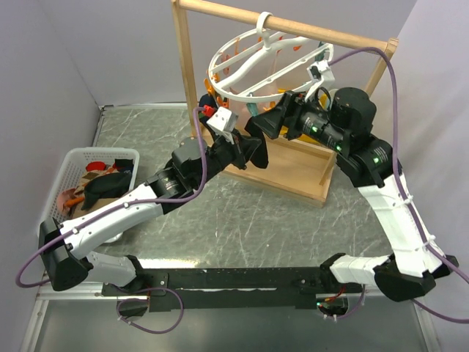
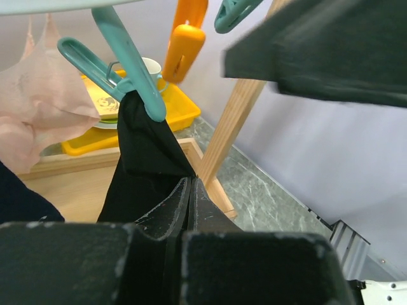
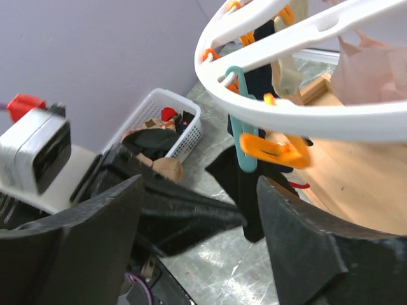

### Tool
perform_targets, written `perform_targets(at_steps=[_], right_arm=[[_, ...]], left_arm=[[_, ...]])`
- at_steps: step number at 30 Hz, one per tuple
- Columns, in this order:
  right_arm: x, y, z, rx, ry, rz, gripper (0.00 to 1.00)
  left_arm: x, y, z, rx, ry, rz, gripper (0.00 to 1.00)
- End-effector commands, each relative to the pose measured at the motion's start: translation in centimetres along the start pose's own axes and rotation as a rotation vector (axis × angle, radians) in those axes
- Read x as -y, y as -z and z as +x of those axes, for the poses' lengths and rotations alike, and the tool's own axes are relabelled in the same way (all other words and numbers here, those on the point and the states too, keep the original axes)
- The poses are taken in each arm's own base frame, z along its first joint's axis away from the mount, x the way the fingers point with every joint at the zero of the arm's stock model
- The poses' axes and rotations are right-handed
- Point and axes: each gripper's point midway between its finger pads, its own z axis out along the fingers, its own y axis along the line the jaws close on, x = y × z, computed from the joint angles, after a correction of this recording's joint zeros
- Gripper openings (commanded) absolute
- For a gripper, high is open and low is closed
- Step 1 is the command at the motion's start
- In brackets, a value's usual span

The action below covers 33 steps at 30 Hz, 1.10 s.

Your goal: Remove the socks clipped to the hanger

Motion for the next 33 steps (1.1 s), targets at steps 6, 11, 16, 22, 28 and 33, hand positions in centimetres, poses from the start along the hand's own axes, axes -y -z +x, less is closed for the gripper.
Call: perform_targets(at_steps=[6,11,16,22,28,33], right_arm=[[-0.3,-0.3,-0.6,-0.025,0.017,0.071,0.77],[0.4,-0.8,-0.8,-0.020,0.042,0.124,0.77],[1.6,-1.6,-1.0,-0.040,0.071,0.189,0.78],[2.4,-2.1,-1.1,-0.023,0.076,0.225,0.80],[3.6,-1.6,-1.7,-0.028,0.162,0.357,0.78],[3.5,-1.3,-1.8,-0.043,0.231,0.430,0.78]], left_arm=[[2.5,1.0,-3.1,0.080,0.010,0.061,0.01],[3.1,1.0,-3.2,0.081,0.014,0.073,0.01],[3.8,1.0,-3.4,0.085,0.015,0.080,0.01],[4.3,0.8,-3.3,0.079,0.015,0.086,0.01],[4.9,0.6,-3.0,0.057,0.025,0.101,0.01],[5.1,0.4,-2.8,0.052,0.028,0.099,0.01]])
